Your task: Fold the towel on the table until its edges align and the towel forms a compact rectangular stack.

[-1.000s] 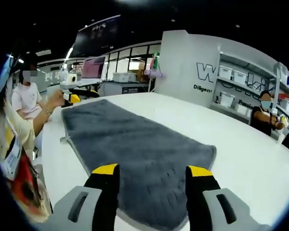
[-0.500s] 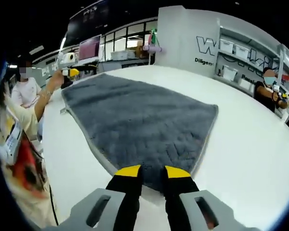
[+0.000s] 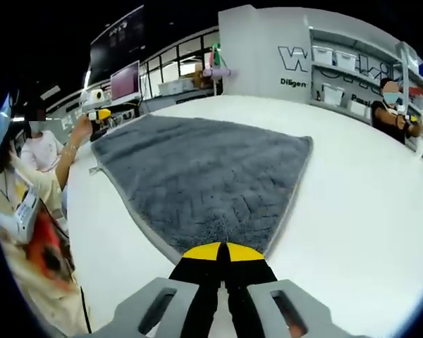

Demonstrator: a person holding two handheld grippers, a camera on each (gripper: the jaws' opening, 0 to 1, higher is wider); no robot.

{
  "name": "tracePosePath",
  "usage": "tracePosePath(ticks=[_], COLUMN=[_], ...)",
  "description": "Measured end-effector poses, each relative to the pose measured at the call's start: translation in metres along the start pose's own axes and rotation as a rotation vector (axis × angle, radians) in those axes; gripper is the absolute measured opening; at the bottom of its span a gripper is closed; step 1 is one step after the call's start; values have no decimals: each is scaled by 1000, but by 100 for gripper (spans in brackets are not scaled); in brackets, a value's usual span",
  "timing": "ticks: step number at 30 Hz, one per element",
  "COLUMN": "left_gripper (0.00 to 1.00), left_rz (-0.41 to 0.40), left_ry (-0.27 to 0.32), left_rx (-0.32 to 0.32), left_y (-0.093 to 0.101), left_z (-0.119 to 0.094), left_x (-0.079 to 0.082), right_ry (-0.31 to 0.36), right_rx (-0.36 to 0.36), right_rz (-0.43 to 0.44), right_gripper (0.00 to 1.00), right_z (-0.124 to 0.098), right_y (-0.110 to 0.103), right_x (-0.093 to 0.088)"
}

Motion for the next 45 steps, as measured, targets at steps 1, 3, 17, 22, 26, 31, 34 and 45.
tracePosePath(ticks=[1,3,17,22,26,31,34,45], left_gripper=[88,88,88,88,89,89,89,85], left_rz=[1,3,2,-16,7,73,93,24], left_ry=[1,2,1,36,30,-14,-19,-100], left_rx=[0,0,5,-4,12,48,76,189], left_y=[0,0,-4,-4,1,14,20,16], left_z=[0,-1,-8,-25,-46,-85,-108,-169], left_x=[0,0,-1,1,0,-4,-4,-40], right_ry=[-2,-7,19,3,-1,3,9,31], right_rx=[-2,-6,-7,-9,-10,-7,-4,-15], right_rz=[2,5,67,73,78,91,98,123], right_gripper=[0,0,0,0,0,0,0,0], right_z=[-2,-5,-24,-31,-36,-43,-46,-61], right_y=[1,2,14,19,24,29,32,43], right_x=[-1,-3,-17,-20,-23,-27,-29,-39])
Point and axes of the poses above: the point that each gripper's makers call its tool centre point, and the gripper's own axes: z roughly forward along the fingers, y roughly to its right, x roughly out of its top, the point moved 7 cm from there along -z, roughly backward along the fingers, and after that the axes turned 5 degrees about z, right-handed, at the moved point
